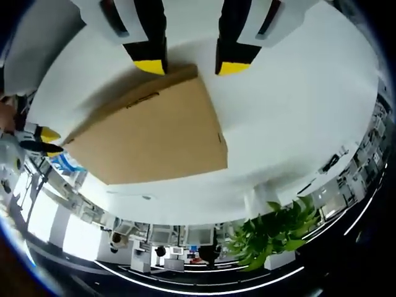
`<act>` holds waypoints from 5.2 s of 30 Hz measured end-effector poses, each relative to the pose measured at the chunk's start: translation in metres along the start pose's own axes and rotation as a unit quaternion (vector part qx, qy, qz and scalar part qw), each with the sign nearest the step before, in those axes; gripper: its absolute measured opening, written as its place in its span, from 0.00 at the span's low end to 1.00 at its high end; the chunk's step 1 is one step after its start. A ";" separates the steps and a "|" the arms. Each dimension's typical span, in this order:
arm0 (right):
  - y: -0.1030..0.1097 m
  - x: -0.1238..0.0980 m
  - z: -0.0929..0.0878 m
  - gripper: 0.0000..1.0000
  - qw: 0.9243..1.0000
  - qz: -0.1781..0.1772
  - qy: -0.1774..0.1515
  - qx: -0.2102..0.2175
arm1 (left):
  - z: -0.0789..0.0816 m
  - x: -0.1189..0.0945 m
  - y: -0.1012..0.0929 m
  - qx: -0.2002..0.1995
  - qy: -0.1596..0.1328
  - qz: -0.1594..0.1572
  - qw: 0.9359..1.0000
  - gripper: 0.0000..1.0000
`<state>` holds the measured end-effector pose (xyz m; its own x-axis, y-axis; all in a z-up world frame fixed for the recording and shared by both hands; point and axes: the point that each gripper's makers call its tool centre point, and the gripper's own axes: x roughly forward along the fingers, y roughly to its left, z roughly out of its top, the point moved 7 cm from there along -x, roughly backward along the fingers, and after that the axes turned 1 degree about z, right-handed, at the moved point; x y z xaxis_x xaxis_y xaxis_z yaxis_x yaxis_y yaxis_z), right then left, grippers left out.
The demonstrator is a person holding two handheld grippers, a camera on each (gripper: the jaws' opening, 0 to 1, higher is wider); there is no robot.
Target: Operate the shoe box by opening the lid, removing the specified soft item, and placing it in the target area until the item is outside and the box remains undamaged.
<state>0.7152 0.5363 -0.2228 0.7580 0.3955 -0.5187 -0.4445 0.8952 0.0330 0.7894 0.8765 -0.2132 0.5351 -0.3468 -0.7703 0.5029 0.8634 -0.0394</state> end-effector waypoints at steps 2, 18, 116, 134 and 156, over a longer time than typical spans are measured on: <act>0.002 0.002 0.001 0.30 1.000 0.002 0.002 -0.001 | 0.000 0.002 -0.001 0.012 0.002 -0.008 1.000 0.34; 0.006 0.018 0.009 0.27 1.000 -0.001 0.011 -0.002 | 0.008 0.017 -0.003 0.080 0.014 -0.042 0.996 0.32; -0.047 0.026 0.004 0.32 0.994 -0.094 0.029 0.037 | 0.045 0.055 -0.019 0.114 0.000 -0.048 0.992 0.36; -0.040 -0.033 -0.011 0.55 0.988 -0.131 0.020 0.078 | 0.015 0.010 -0.038 0.075 -0.035 -0.054 0.995 0.46; -0.051 -0.121 -0.040 0.68 0.976 -0.186 0.006 0.109 | -0.001 -0.029 -0.081 0.051 -0.077 -0.058 0.994 0.51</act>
<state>0.6268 0.4347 -0.1956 0.8417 0.0324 -0.5389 -0.0256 0.9995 0.0202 0.7323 0.8173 -0.1883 0.5627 -0.5009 -0.6577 0.6295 0.7753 -0.0518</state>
